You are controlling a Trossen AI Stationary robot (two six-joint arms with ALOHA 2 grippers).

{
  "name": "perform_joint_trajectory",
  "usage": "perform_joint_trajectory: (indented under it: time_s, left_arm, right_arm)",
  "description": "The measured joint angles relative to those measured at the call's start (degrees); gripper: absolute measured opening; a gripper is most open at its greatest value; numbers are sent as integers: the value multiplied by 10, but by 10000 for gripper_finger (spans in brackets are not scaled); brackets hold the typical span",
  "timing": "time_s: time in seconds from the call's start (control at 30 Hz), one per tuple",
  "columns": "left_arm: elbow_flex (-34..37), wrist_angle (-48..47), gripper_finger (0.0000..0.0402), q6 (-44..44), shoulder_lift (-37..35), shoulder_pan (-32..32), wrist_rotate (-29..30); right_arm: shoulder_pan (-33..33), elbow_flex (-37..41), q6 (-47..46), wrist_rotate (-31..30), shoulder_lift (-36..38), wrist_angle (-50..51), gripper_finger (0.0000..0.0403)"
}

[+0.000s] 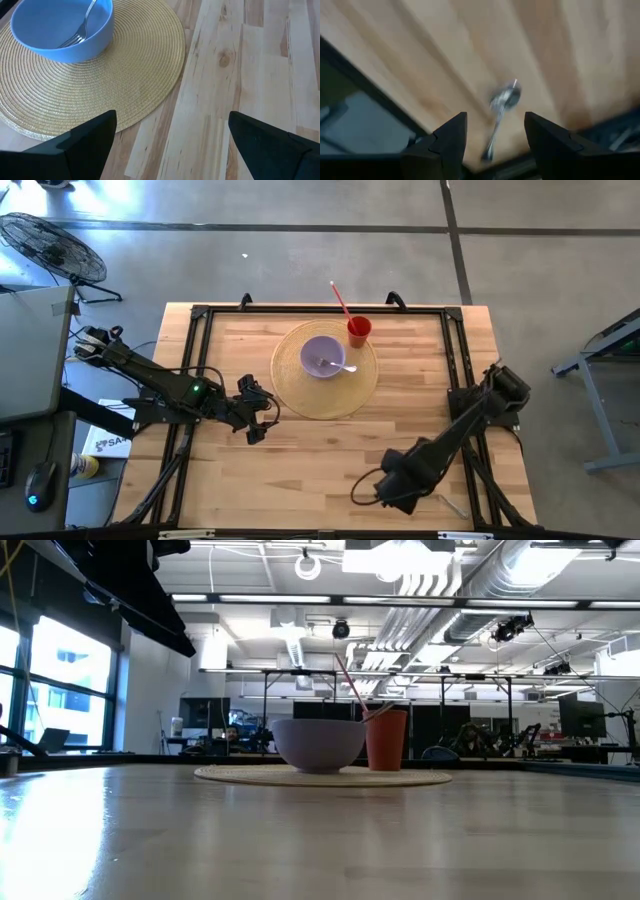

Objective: Pick & Place Utensil
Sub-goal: Put the silver spoon into the violet bowl on the table placemat

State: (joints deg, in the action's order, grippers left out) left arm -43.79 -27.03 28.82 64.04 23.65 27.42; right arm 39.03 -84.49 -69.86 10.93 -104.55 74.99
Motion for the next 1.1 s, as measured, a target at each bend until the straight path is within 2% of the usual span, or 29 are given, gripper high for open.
perform_joint_trajectory:
  time_s: [0.17,0.3,0.4,0.53,0.8,1.1]
  left_arm:
    - [0,0,378,0,0,0,0]
    - [0,0,378,0,0,0,0]
    - [0,0,378,0,0,0,0]
    - [0,1,378,0,0,0,0]
    - [0,1,378,0,0,0,0]
    - [0,1,378,0,0,0,0]
  right_arm:
    - [9,0,-12,81,-32,21,193]
    - [12,12,-9,122,-37,54,192]
    - [15,63,-13,164,-29,40,192]
    - [20,146,-23,219,-15,-29,192]
    - [29,224,-85,236,7,-213,192]
    - [67,304,-154,227,8,-350,192]
